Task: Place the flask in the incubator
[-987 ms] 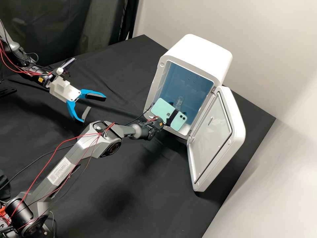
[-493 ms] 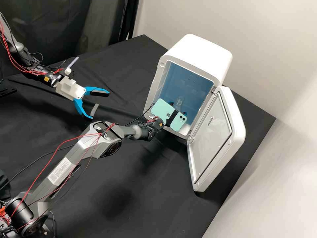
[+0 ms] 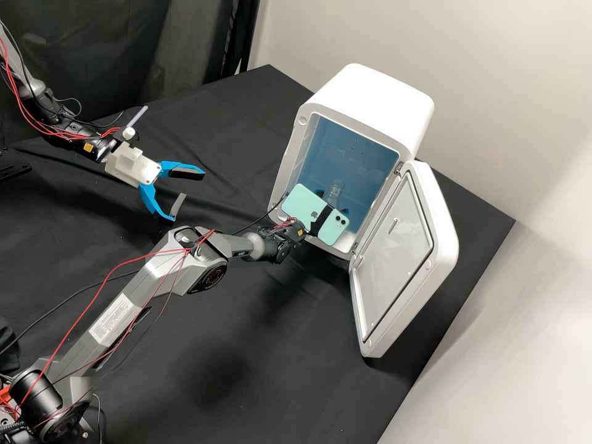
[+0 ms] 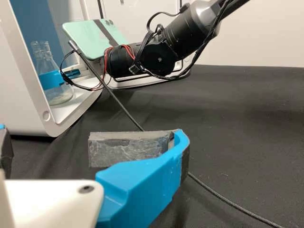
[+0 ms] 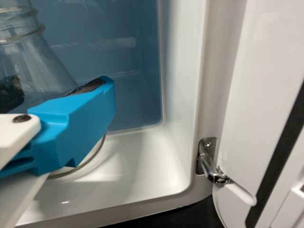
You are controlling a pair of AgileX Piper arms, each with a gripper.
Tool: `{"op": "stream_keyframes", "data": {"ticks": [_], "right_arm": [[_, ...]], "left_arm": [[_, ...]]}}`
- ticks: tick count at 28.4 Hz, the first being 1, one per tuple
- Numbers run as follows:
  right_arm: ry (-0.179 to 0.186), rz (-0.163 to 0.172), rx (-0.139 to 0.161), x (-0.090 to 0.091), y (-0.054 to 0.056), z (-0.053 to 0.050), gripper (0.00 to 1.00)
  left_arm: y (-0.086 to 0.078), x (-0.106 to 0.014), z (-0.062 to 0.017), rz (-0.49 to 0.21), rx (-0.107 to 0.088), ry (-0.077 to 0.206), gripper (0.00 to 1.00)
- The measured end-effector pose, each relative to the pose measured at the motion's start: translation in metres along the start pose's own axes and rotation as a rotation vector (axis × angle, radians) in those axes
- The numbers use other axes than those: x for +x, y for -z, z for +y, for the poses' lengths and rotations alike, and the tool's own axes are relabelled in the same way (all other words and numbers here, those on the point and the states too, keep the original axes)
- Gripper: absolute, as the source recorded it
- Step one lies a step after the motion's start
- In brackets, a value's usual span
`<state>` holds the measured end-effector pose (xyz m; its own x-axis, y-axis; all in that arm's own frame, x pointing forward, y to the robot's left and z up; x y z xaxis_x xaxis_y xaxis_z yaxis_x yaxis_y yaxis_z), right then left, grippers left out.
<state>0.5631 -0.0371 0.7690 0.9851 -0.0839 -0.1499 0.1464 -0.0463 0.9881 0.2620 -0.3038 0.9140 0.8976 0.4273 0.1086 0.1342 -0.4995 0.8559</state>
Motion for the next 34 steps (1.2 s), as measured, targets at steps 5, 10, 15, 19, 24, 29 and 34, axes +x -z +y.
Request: {"op": "stream_keyframes", "data": {"ticks": [5,10,15,19,24,29,34], "right_arm": [[0.0,0.0,0.0,0.0,0.0,0.0,0.0],[0.0,0.0,-0.006,0.0,0.0,0.0,0.0],[-0.001,0.0,-0.022,0.0,0.0,0.0,0.0],[-0.005,-0.007,-0.011,0.0,0.0,0.001,0.0],[-0.002,-0.02,-0.004,0.001,0.0,0.003,0.0],[-0.016,-0.034,0.015,0.0,-0.004,0.008,0.0],[-0.025,-0.047,0.019,0.0,-0.006,0.01,0.0]], "left_arm": [[0.0,0.0,0.0,0.0,0.0,0.0,1.0],[0.0,0.0,0.0,0.0,0.0,0.0,1.0],[0.0,0.0,0.0,0.0,0.0,0.0,1.0],[0.0,0.0,-0.0004,0.002,0.0,0.005,1.0],[0.0,0.002,0.0026,0.003,0.003,-0.001,1.0],[0.001,0.003,0.0044,0.002,0.005,-0.007,1.0],[0.001,0.003,0.0044,0.002,0.005,-0.007,1.0]]}}
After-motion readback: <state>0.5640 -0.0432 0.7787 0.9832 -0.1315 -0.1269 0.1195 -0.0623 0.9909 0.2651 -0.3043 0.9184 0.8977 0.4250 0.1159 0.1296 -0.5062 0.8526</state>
